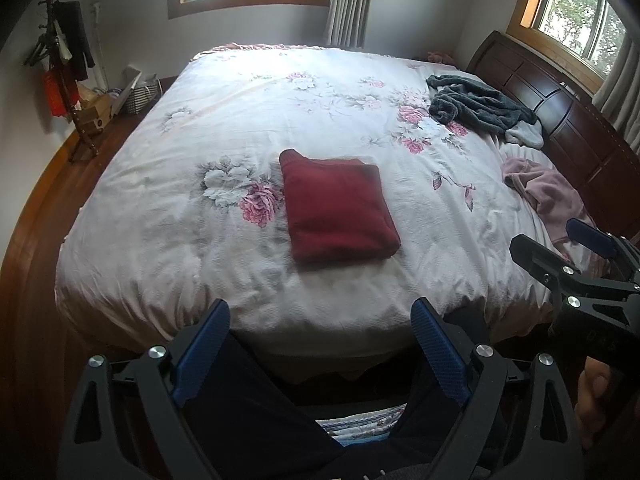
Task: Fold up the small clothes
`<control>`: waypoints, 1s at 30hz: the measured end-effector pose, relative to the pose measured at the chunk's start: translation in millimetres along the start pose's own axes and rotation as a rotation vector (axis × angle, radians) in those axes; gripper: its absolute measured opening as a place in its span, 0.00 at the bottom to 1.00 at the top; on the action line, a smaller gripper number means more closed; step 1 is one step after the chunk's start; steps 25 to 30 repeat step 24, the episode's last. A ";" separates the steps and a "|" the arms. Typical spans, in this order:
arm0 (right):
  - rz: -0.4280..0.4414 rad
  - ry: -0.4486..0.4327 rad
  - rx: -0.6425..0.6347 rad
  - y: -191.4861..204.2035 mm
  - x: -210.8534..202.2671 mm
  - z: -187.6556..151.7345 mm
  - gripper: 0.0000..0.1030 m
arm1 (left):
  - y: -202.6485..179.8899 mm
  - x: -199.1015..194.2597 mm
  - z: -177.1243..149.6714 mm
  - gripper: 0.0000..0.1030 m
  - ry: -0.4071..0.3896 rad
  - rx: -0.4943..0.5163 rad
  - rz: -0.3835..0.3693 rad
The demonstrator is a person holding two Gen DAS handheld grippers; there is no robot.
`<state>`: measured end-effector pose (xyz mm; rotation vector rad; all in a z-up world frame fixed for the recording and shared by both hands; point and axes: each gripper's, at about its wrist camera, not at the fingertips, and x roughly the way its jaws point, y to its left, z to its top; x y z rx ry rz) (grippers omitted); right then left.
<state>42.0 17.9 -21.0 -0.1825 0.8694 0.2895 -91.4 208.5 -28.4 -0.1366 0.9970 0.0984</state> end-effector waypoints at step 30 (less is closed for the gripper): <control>0.003 -0.002 0.003 1.5 0.0 -3.0 0.97 | -0.2 0.3 -0.3 0.89 0.001 0.001 -0.001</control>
